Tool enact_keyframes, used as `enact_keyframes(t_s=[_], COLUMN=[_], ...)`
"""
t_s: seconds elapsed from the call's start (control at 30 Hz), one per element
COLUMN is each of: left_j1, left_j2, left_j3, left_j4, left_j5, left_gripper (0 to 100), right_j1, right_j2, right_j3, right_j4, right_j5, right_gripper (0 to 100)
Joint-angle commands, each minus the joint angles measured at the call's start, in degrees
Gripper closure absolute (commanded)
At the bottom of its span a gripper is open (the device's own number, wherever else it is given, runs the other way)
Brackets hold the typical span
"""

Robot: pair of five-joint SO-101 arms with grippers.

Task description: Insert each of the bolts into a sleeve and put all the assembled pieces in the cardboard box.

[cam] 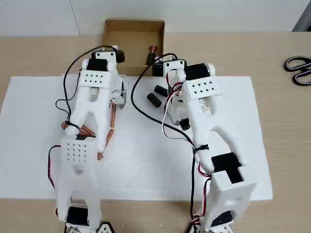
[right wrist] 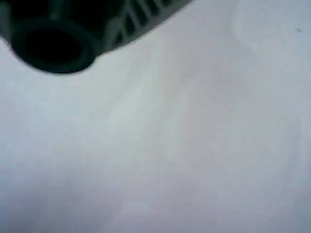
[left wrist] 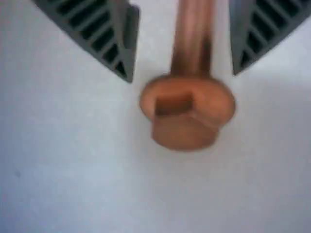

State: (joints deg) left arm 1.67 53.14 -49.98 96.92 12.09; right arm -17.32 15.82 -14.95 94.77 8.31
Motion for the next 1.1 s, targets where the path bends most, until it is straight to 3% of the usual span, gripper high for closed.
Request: enact_keyframes(t_s=[0.0,0.17,0.33,0.53,0.77,1.07], left_j1=[-0.09,-0.09,0.09,0.35,0.26,-0.79], left_j2=[0.09,0.09,0.18,-0.18,-1.49,-18.99], left_j3=[-2.24,-2.24,-2.07,-2.24,-8.22,-12.09], left_j4=[-1.41,-1.49,-2.64,-2.55,3.60,3.52], left_j5=[0.26,0.26,0.26,0.26,0.09,0.00], left_gripper=[88,89,96,96,98,99], right_j1=[0.31,0.31,0.31,0.31,0.31,0.40], right_j2=[-3.91,-3.82,-3.82,-3.82,-4.26,-12.88], right_j3=[-2.02,-2.02,-2.02,-2.02,-2.02,-2.37], right_j4=[0.48,0.48,0.48,0.48,0.48,0.48], right_j5=[0.62,0.62,0.62,0.62,0.97,1.05], right_gripper=[99.5,99.5,99.5,99.5,99.5,99.5])
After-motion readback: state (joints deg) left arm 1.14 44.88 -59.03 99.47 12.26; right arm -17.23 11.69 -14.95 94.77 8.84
